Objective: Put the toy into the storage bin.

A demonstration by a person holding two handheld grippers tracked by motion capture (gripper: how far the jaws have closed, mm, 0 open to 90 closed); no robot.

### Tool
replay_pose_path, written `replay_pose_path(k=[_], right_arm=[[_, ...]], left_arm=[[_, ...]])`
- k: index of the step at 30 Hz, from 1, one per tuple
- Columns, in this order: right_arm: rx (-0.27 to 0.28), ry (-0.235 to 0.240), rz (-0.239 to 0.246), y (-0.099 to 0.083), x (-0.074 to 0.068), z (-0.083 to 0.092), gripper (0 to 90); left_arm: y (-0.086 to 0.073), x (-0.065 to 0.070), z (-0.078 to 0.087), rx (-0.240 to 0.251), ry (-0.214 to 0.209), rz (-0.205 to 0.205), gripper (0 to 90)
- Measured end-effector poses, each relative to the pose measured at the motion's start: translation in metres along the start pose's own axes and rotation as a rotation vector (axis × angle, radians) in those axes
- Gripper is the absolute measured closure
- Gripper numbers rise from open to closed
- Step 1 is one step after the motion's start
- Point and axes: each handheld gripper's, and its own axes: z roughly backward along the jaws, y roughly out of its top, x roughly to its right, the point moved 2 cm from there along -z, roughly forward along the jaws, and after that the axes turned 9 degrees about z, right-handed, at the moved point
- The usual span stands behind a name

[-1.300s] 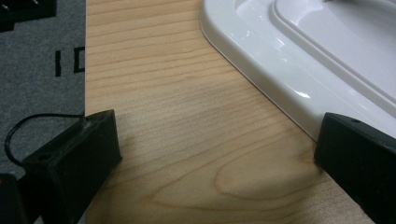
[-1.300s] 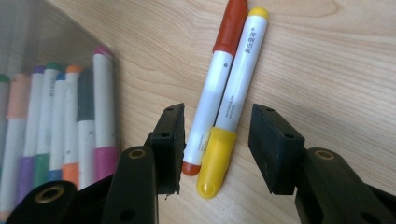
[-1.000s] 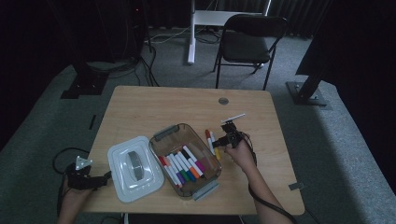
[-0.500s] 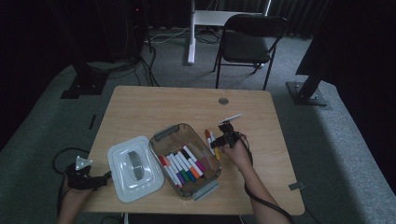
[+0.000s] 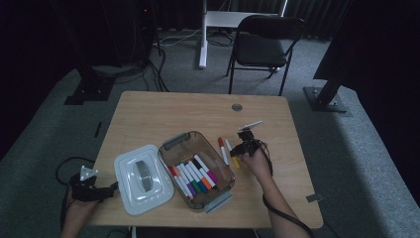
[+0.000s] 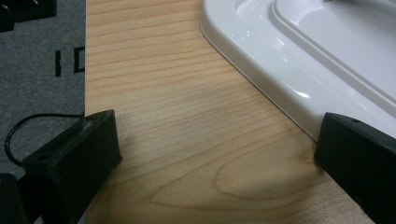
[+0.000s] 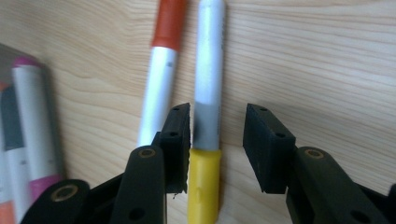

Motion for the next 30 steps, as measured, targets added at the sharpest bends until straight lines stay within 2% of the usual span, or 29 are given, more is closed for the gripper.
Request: replay_pose_path(k=[7,12,17,19,21,23,24,27,29,30], right_arm=[[-0.01,-0.009,0.003,-0.001,0.003,0.0,64.1],[-0.015,-0.041,0.023,0.001,0.001,-0.001,64.2],[-0.02,-0.094,0.059,0.001,-0.004,-0.003,72.0],[-0.019,-0.101,0.061,0.001,-0.005,-0.003,72.0],[-0.022,-0.106,0.067,0.0,-0.005,-0.003,76.2],[-0.024,-0.112,0.049,0.0,-0.005,-0.002,76.5],[-0.022,-0.112,0.041,-0.001,-0.004,-0.002,76.6],[-0.01,-0.056,-0.021,-0.003,0.003,0.001,76.7],[0.004,-0.022,-0.036,-0.004,0.005,0.005,76.7],[0.011,-0.022,-0.034,-0.004,0.005,0.008,76.7]], left_arm=[[0.0,0.0,0.0,0.0,0.0,0.0,0.6],[0.0,0.0,0.0,0.0,0.0,0.0,0.6],[0.0,0.0,0.0,0.0,0.0,0.001,0.6],[0.0,0.0,0.0,0.0,0.0,0.001,0.6],[0.0,0.0,0.0,0.0,0.0,0.001,0.6],[0.0,0.0,0.0,0.0,0.0,0.0,0.6],[0.0,0.0,0.0,0.0,0.0,0.0,0.6],[0.0,0.0,0.0,0.0,0.0,0.0,0.6],[0.0,0.0,0.0,0.0,0.0,0.001,0.6],[0.0,0.0,0.0,0.0,0.0,0.0,0.6]])
